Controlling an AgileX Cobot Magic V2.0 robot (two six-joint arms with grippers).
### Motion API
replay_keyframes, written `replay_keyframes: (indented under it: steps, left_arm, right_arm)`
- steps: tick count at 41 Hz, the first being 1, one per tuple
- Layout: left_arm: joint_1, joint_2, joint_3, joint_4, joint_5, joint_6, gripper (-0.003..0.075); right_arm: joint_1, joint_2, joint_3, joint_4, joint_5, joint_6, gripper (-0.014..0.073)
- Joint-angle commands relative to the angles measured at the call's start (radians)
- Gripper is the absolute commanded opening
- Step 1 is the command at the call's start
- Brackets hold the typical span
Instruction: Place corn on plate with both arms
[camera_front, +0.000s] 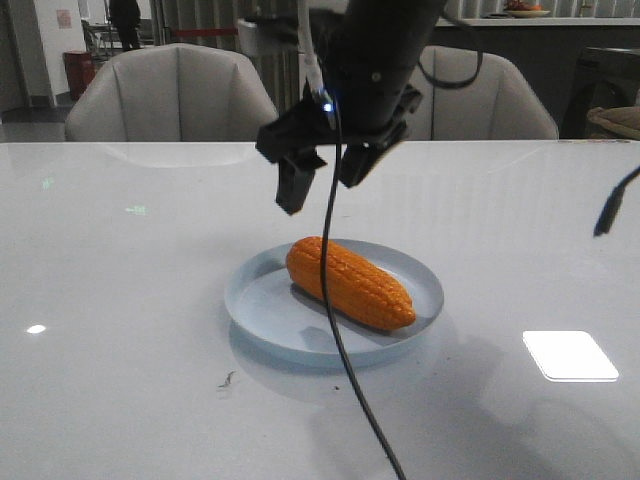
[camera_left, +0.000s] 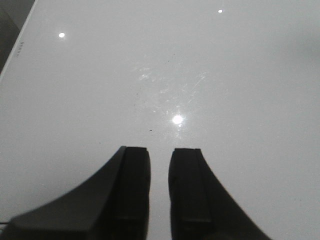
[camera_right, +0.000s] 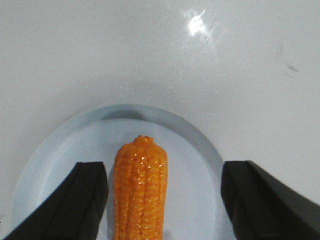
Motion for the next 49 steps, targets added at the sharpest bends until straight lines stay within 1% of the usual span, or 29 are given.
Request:
replay_keyframes:
  steps: [1, 6, 10, 15, 19, 24, 27, 30, 34, 38, 44, 49]
  left_arm:
    - [0.003, -0.007, -0.028, 0.002, -0.075, -0.008, 0.0208]
    - [0.003, -0.007, -0.028, 0.002, -0.077, -0.008, 0.0208]
    - [0.003, -0.007, -0.028, 0.002, -0.077, -0.008, 0.0208]
    - [0.003, -0.007, -0.028, 0.002, -0.079, -0.008, 0.0208]
    - [0.003, -0.007, -0.028, 0.002, -0.083, -0.008, 0.0208]
    - [0.003, -0.007, -0.028, 0.002, -0.089, -0.008, 0.0208]
    - [0.003, -0.007, -0.028, 0.002, -0.097, -0.008, 0.0208]
    - [0.003, -0.007, -0.028, 0.002, -0.102, -0.008, 0.0208]
    - [0.003, -0.007, -0.028, 0.002, -0.106, -0.008, 0.0208]
    - [0.003, -0.007, -0.028, 0.002, -0.108, -0.008, 0.0208]
    - [0.003, -0.007, -0.028, -0.003, -0.109, -0.008, 0.0208]
    - [0.003, -0.007, -0.028, -0.037, -0.111, -0.008, 0.0208]
  right_arm:
    - [-0.021, -0.091, -0.088, -0.02, 0.034, -0.01, 0.0582]
    - [-0.083, -0.14, -0.133, -0.027, 0.161, -0.005, 0.0582]
    - [-0.152, -0.188, -0.133, -0.027, 0.219, 0.044, 0.0582]
    - [-0.263, -0.266, -0.133, 0.017, 0.236, 0.125, 0.0582]
    - [-0.348, -0.341, -0.13, 0.062, 0.248, 0.127, 0.0582]
    - [-0.429, -0.454, -0.076, 0.066, 0.251, 0.101, 0.0582]
    - [-0.456, -0.545, 0.017, 0.066, 0.238, 0.054, 0.0582]
    - [-0.468, -0.638, 0.137, 0.068, 0.196, 0.052, 0.0582]
    - [-0.473, -0.771, 0.315, 0.082, 0.101, 0.082, 0.0582]
    - [-0.48, -0.922, 0.504, 0.083, 0.013, 0.145, 0.0582]
    - [-0.493, -1.096, 0.692, 0.081, 0.027, 0.193, 0.0582]
    - [-0.517, -1.226, 0.818, 0.081, 0.053, 0.245, 0.0582]
